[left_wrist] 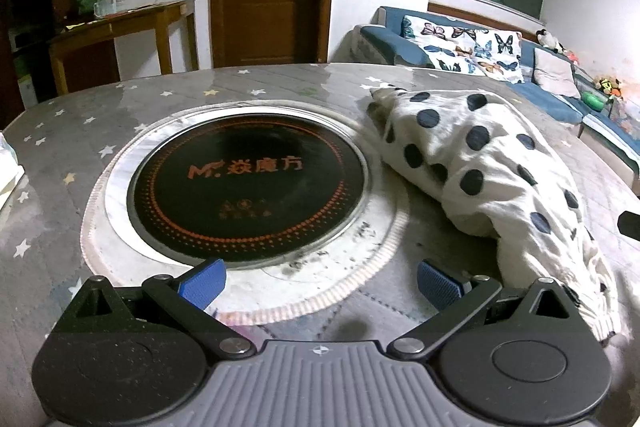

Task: Fold clothes
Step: 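Grasp the waistband of the white polka-dot garment with the right gripper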

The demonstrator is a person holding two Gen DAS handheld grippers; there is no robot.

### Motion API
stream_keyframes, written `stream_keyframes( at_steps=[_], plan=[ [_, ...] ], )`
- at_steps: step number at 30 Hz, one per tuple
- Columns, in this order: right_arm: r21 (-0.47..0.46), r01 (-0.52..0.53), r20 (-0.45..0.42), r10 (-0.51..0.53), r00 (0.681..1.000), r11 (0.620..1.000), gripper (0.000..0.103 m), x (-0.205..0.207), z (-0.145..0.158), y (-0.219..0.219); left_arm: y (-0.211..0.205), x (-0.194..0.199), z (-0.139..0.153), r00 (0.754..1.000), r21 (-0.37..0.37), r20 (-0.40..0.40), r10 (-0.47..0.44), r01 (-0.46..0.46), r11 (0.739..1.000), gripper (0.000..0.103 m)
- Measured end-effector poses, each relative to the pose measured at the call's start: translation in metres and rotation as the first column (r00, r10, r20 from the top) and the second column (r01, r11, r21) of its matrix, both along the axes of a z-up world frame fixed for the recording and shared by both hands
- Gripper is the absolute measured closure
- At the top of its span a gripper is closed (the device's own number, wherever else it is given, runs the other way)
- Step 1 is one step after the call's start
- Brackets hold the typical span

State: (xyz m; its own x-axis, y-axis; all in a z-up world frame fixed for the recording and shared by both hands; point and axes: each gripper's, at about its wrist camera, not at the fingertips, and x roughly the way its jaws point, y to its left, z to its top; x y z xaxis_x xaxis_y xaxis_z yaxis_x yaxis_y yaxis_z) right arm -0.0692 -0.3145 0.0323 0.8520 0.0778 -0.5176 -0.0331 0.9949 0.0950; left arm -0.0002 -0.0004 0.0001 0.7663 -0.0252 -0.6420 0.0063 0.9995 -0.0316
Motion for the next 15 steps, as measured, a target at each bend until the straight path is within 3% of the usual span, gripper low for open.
stream_keyframes(
  at_steps=[6,9,15],
  plan=[
    [-0.049,-0.036,0.025,0.037,0.999,0.998,0.001,-0.002,0.003,0.025,-0.009,-0.004,0.001,1.000,-0.001,0.005,-0.004,0.004,1.000,0.000],
    [-0.014,-0.107,0.041,0.107,0.993,0.994,0.004,-0.021,0.007,0.024,-0.014,-0.006,0.002,1.000,-0.001,0.007,-0.006,0.006,1.000,0.000],
    [0.024,-0.153,0.026,0.153,0.988,0.988,0.012,-0.028,0.010,0.033,-0.023,-0.010,0.003,1.000,-0.001,0.012,-0.011,0.011,1.000,0.000]
  ],
)
